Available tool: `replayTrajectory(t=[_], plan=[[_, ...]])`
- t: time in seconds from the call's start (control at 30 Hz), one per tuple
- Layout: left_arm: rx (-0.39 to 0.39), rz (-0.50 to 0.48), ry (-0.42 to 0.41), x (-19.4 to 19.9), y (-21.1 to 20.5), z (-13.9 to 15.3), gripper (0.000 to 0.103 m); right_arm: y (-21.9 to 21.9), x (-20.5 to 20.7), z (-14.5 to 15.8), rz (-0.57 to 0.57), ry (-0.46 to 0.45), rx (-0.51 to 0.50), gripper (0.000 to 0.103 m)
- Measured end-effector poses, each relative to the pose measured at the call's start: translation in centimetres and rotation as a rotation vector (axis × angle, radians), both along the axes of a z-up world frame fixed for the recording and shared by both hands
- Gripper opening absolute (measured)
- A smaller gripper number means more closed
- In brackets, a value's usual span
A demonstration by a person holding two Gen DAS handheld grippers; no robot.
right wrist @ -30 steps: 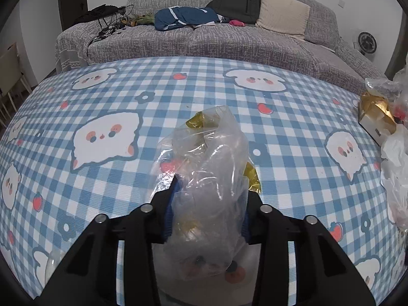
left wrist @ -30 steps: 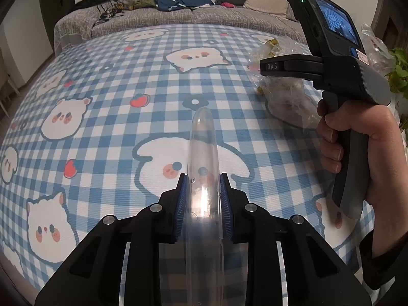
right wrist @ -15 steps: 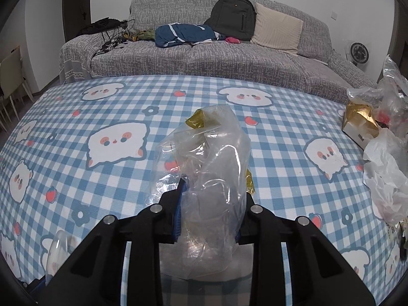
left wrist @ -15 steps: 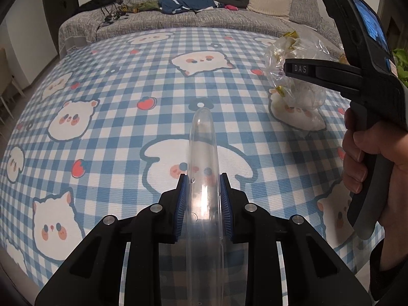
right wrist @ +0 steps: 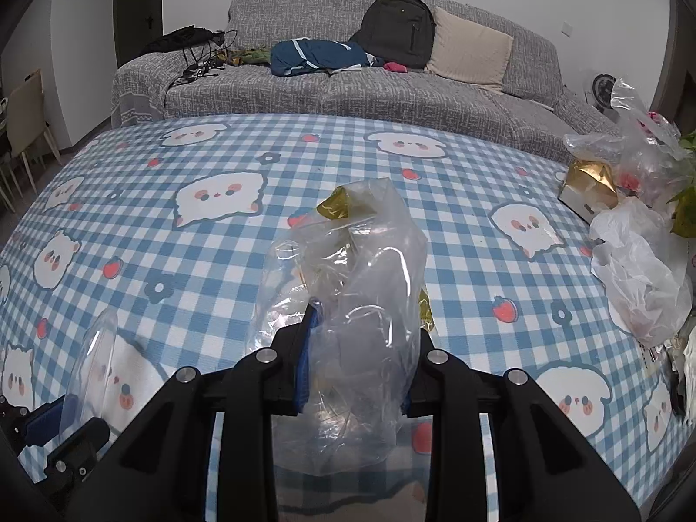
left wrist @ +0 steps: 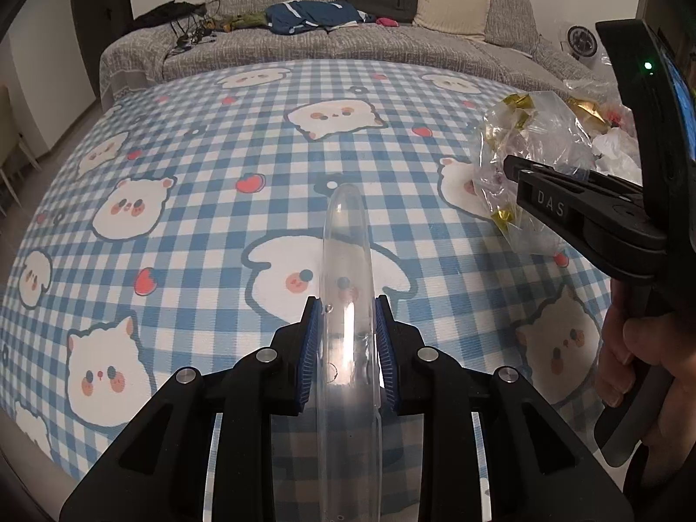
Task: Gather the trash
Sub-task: 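Carry the plastic tube and plastic bag over the black bin with both tools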
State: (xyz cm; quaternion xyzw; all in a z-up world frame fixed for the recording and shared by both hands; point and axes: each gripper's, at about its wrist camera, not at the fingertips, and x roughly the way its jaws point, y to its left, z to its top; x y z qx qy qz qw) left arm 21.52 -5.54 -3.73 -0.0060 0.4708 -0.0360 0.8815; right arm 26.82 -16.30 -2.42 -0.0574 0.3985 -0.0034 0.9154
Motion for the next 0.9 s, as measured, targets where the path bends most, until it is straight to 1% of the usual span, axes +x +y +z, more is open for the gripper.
replayTrajectory(t=[0.3, 0.5, 0.7, 0.9], plan=[[0.009, 0.003, -0.005, -1.5, 0.1, 0.5, 0.025, -0.4, -4.0, 1.5, 0.003, -0.008, 0.042, 0.028], [0.015, -0.006, -0.009, -3.0, -0.1, 0.8, 0.025, -0.5, -6.5, 2.2, 0.012, -0.014, 0.047, 0.028], [0.025, -0.009, -0.013, -4.8, -0.1, 0.9, 0.025, -0.9, -9.0, 2.3, 0.017, -0.008, 0.052, 0.028], [0.012, -0.003, -0.013, -7.0, 0.3, 1.0, 0.025, -1.4, -11.9, 2.5, 0.009, -0.011, 0.064, 0.028]])
